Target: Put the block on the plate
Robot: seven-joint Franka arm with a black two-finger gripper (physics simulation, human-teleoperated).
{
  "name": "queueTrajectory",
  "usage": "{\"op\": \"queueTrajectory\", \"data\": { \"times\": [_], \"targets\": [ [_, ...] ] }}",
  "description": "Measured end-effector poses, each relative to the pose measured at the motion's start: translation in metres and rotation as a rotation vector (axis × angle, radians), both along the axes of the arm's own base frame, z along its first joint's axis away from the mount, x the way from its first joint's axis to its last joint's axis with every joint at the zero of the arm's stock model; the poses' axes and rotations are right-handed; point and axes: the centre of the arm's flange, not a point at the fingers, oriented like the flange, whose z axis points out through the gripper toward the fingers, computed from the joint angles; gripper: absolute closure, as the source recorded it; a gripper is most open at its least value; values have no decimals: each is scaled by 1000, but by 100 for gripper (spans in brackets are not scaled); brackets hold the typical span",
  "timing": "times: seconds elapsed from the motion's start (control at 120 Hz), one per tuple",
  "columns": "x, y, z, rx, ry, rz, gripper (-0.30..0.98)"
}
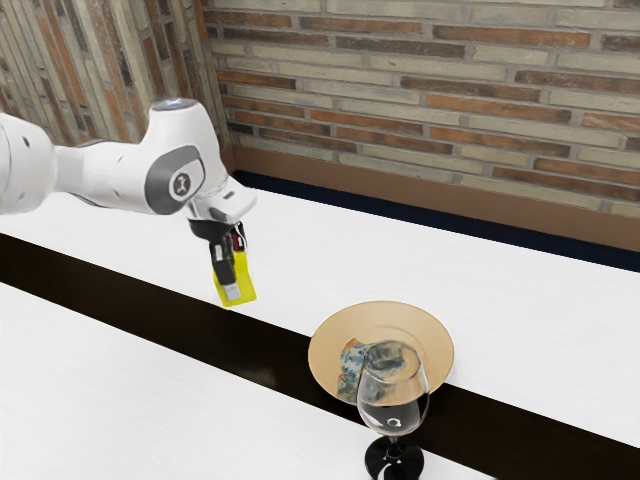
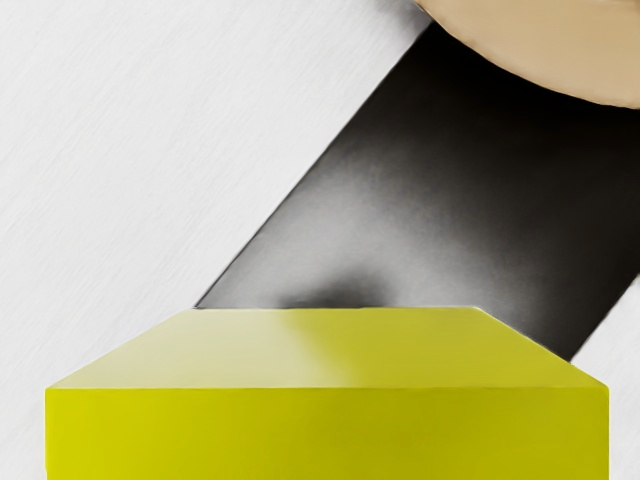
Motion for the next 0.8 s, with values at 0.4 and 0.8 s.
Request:
{"op": "queueTrajectory", "data": {
  "times": [0.4,0.8],
  "targets": [
    [4,-158,-7,-36,37,-272,29],
    [50,-257,-58,-50,38,-392,29]
  ]
}}
